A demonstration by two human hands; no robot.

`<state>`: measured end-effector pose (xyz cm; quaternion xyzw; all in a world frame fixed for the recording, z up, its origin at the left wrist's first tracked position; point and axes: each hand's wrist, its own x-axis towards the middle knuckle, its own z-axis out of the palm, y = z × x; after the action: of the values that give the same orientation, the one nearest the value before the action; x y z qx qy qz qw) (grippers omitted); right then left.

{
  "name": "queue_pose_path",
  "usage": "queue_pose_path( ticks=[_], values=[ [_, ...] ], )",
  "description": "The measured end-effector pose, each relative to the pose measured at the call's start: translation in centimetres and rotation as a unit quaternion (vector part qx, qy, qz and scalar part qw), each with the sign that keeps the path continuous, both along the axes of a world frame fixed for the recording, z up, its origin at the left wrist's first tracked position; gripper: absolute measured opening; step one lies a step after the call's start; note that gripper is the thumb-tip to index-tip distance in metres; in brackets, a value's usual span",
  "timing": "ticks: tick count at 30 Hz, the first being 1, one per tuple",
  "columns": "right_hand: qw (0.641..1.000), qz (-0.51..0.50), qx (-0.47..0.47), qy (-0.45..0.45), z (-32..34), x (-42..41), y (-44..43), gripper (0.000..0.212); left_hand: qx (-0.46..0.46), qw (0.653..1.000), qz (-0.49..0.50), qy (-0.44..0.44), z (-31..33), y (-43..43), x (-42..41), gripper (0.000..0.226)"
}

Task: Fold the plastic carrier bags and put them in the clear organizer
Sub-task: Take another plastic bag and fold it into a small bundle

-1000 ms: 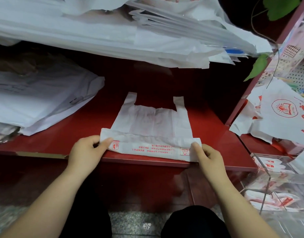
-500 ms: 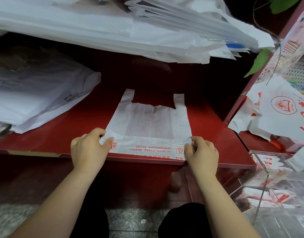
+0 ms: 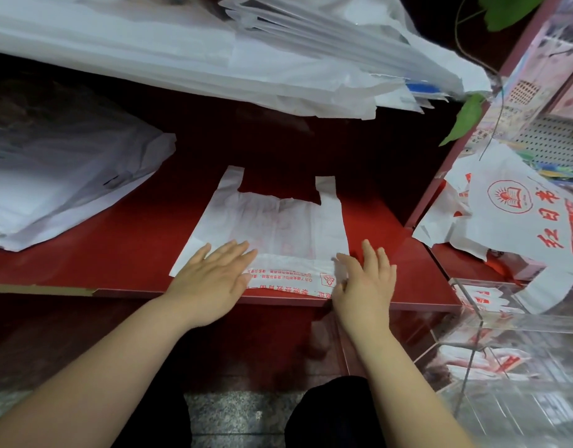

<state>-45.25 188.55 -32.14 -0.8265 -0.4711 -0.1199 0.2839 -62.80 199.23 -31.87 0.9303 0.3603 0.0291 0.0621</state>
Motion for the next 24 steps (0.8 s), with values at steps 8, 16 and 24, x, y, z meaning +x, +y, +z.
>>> queue_pose_path(
  ticks=[8, 16, 24],
  values=[
    [0.976, 0.175, -0.129, -0.024, -0.6, -6.0, 1.8, 0.044, -0.020, 1.000, 0.012, 0.013, 0.0, -0.1, 0.0, 0.077],
    [0.970, 0.085, -0.229, -0.009, 0.0, 0.0, -3.6, 0.109, -0.068, 0.996, 0.041, 0.034, 1.3, 1.6, -2.8, 0.136],
    [0.942, 0.060, -0.330, -0.027, 2.5, 3.1, -1.4, 0.047, 0.045, 0.998, -0.007, 0.033, 0.4, -1.2, -6.8, 0.111]
  ],
)
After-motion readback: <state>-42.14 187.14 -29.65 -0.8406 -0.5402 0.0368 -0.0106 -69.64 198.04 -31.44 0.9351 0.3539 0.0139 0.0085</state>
